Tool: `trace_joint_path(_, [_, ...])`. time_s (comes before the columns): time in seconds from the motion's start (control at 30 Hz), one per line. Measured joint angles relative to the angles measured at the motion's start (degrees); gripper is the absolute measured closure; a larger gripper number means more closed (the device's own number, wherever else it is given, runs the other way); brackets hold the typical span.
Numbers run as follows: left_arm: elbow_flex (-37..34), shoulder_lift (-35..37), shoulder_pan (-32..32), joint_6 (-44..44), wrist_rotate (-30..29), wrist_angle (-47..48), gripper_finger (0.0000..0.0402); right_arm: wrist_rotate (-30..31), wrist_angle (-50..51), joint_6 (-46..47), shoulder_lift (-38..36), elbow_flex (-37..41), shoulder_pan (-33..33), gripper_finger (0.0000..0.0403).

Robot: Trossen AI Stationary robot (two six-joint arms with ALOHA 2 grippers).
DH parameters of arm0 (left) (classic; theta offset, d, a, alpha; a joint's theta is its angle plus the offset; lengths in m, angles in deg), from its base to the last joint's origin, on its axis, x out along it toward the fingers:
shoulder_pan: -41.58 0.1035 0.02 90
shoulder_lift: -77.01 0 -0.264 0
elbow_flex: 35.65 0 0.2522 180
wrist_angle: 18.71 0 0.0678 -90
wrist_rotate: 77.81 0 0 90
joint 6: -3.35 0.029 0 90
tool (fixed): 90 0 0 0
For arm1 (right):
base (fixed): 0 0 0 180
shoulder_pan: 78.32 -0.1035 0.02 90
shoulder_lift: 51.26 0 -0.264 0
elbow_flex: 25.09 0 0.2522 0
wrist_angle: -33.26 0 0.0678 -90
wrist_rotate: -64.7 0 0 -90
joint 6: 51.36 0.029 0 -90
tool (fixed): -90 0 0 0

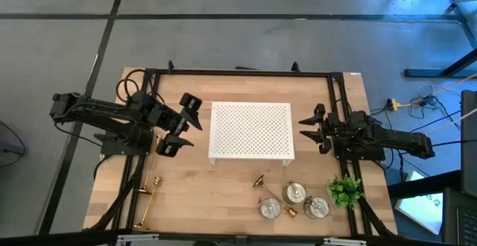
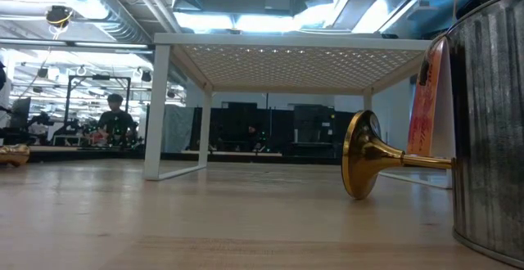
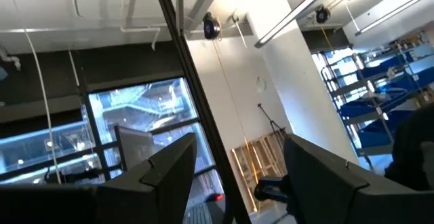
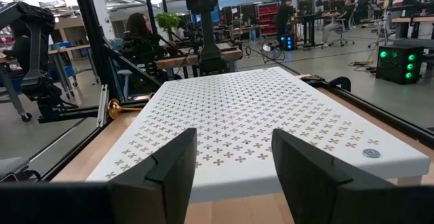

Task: Pick & Place candle stick holders
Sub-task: Put the right silver scented candle on the shelf

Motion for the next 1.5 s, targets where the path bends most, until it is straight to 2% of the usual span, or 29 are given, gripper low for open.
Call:
trace_joint_path(0.53, [0.00,0.00,0.00,-0.32,0.00,-0.11,0.0184,0.63,-1.18,0.43,0.02,0.00,0.00,0.0208])
trace_joint_path(0.6, [0.00,0.00,0.00,-0.84,0.00,-0.13,0.0184,0.58,-3.83,5.69,0.04,0.02,-0.02,0.0208])
trace_joint_path(0.7, [0.00,0.00,0.00,-1.91,0.00,-0.19,0.0184,0.94,-9.93,18.85,0.04,0.02,-0.02,0.0208])
trace_joint_path(0.8, [0.00,0.00,0.00,-2.08,0.00,-0.29,0.0184,2.60,-17.80,25.38,0.02,0.02,0.00,0.0208])
trace_joint_path(1.1, [0.00,0.00,-1.42,-1.96,0.00,-0.29,0.0184,-3.02,-35.50,27.02,0.02,0.00,-0.02,0.0208])
trace_joint_path(1.5, [0.00,0.00,-1.49,-1.96,0.00,-0.29,0.0184,-2.84,-40.88,26.82,0.02,0.00,-0.02,0.0208])
